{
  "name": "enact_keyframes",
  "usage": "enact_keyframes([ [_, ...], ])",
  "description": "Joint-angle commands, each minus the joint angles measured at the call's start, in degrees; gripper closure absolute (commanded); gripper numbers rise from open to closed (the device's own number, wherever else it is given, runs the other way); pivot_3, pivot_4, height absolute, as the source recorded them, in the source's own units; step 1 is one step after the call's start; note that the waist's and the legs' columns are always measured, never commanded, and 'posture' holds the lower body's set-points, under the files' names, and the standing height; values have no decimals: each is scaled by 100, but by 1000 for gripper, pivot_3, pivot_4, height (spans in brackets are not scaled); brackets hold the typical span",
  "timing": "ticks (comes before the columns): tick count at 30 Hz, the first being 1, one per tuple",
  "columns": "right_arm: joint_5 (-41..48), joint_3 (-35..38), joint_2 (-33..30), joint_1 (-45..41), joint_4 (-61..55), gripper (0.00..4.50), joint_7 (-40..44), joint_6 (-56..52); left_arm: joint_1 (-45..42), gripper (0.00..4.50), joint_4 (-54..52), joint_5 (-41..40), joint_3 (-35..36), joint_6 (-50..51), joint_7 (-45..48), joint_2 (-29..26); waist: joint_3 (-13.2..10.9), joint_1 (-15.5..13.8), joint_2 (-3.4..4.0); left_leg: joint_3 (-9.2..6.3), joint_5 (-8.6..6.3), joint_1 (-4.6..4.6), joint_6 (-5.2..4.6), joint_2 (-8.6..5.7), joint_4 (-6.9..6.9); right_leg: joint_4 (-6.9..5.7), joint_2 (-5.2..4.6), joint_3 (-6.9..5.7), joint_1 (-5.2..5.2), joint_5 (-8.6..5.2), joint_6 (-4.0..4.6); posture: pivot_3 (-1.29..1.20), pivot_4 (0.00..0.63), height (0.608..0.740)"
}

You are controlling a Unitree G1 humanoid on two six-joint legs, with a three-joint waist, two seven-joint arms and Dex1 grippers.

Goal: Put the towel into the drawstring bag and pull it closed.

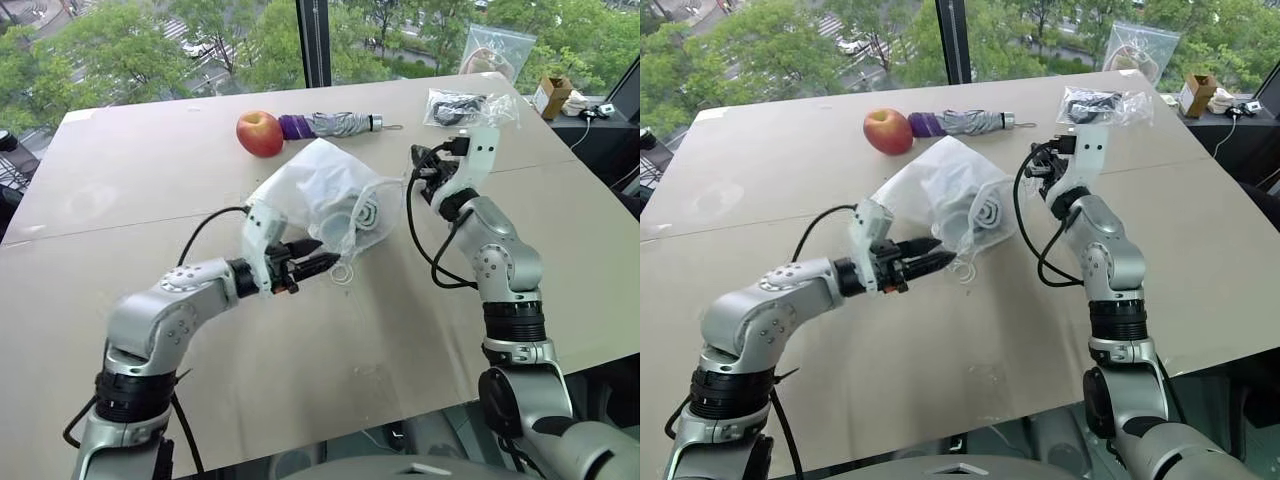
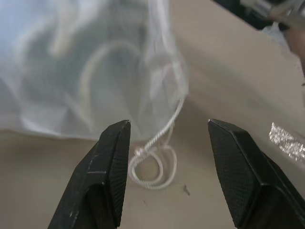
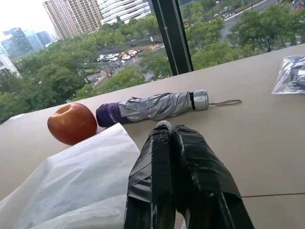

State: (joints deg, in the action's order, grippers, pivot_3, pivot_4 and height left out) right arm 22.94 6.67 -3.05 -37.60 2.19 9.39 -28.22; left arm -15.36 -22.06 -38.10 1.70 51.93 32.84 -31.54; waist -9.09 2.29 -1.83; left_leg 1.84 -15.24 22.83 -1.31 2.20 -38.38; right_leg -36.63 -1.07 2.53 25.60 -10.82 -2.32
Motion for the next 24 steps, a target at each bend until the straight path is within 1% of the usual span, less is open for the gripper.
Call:
enact_keyframes([
  [1,57,-29,29,-68,-330,4500,31,32,93,1893,-5,676,-472,-550,-200,76,0,1,0,3,0,2,0,0,0,0,1,-1,0,0,0,0,150,740],
  [4,65,-39,46,-64,-364,4500,43,-8,129,1893,350,1369,-814,-1119,-313,71,0,-1,0,7,0,1,0,1,3,-1,3,-4,1,0,1,0,150,740],
  [9,64,-46,46,-57,-400,4500,63,-34,328,1893,684,1798,-1075,-1657,-305,348,0,1,0,13,0,-1,0,3,3,-2,1,-1,2,0,1,0,150,740],
  [10,66,-38,41,-55,-417,4500,58,-41,382,2266,708,1824,-1003,-1739,-378,454,0,-2,0,14,0,-1,0,2,3,-2,0,-1,1,0,1,0,150,740],
  [11,68,-32,38,-54,-429,4500,55,-46,416,2398,723,1841,-941,-1799,-428,527,0,-5,1,14,0,-1,0,2,3,-2,-1,-1,1,0,1,0,150,740],
  [12,66,-27,30,-49,-438,4500,51,-46,443,2648,720,1839,-867,-1840,-463,593,0,-5,0,16,0,-1,0,2,2,-2,-2,0,1,0,1,0,150,740],
  [16,58,-24,16,-34,-435,4500,44,-29,529,4442,685,1948,-536,-2044,-832,897,1,-3,0,17,0,0,0,2,1,-2,-3,1,1,0,0,0,150,740],
  [18,14,-31,7,-29,-405,4500,29,16,572,4442,670,2067,-360,-2224,-1163,1107,1,-4,0,15,0,0,0,2,2,-2,-2,1,1,0,0,0,150,740],
  [21,-293,-62,-64,-31,-298,4500,-122,294,596,4442,672,2328,-109,-2571,-1668,1390,1,-5,0,15,0,-1,0,2,2,-3,-2,0,1,0,0,0,150,740],
  [24,-708,199,-101,-111,-33,4500,-662,865,570,4442,759,3050,119,-3165,-2430,1431,1,-5,0,15,0,-1,0,2,2,-3,-2,1,1,1,1,0,150,740],
])
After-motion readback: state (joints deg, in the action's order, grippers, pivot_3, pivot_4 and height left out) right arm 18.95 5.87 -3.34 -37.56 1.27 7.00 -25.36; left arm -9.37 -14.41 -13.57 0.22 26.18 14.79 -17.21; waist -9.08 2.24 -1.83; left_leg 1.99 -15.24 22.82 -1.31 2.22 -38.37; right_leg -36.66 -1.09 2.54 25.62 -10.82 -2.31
